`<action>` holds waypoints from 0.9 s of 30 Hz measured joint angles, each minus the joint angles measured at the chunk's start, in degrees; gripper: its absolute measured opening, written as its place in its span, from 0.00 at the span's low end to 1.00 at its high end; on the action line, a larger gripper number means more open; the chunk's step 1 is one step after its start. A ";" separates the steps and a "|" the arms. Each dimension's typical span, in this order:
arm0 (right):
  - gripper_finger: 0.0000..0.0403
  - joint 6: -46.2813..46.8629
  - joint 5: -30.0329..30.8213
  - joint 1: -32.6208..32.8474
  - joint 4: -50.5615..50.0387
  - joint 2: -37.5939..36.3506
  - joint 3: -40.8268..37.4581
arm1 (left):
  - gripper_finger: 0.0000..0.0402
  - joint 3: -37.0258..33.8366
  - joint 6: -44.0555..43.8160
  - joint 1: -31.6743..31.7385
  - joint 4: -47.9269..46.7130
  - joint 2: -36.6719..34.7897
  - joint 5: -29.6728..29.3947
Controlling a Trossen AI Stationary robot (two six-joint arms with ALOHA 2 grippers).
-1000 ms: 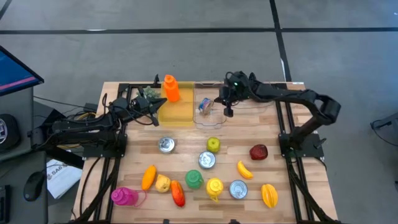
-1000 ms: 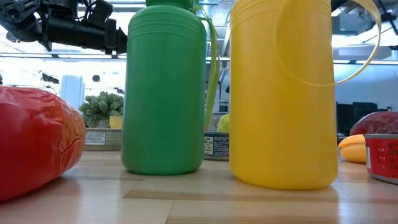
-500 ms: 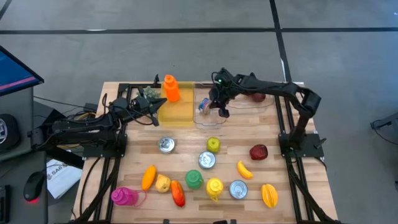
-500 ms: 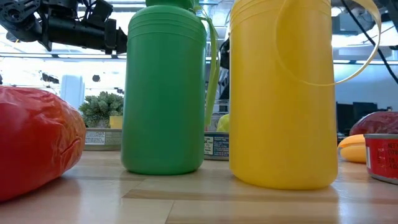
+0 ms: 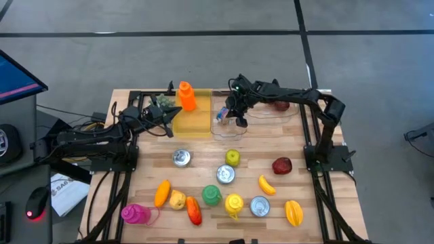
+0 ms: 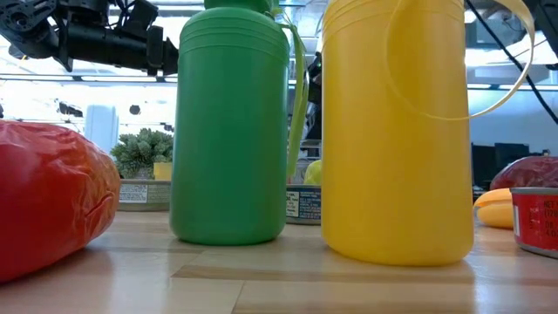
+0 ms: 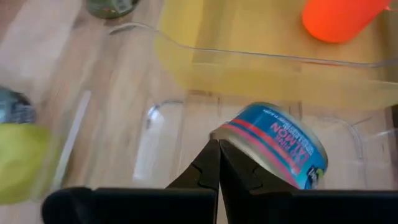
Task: Pick & Place Food Item
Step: Put the blue tuna can into the left transparent bin
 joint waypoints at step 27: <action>0.00 -1.50 0.19 -0.29 4.14 0.76 -3.39 | 0.00 0.00 0.00 -0.02 0.22 -0.01 0.00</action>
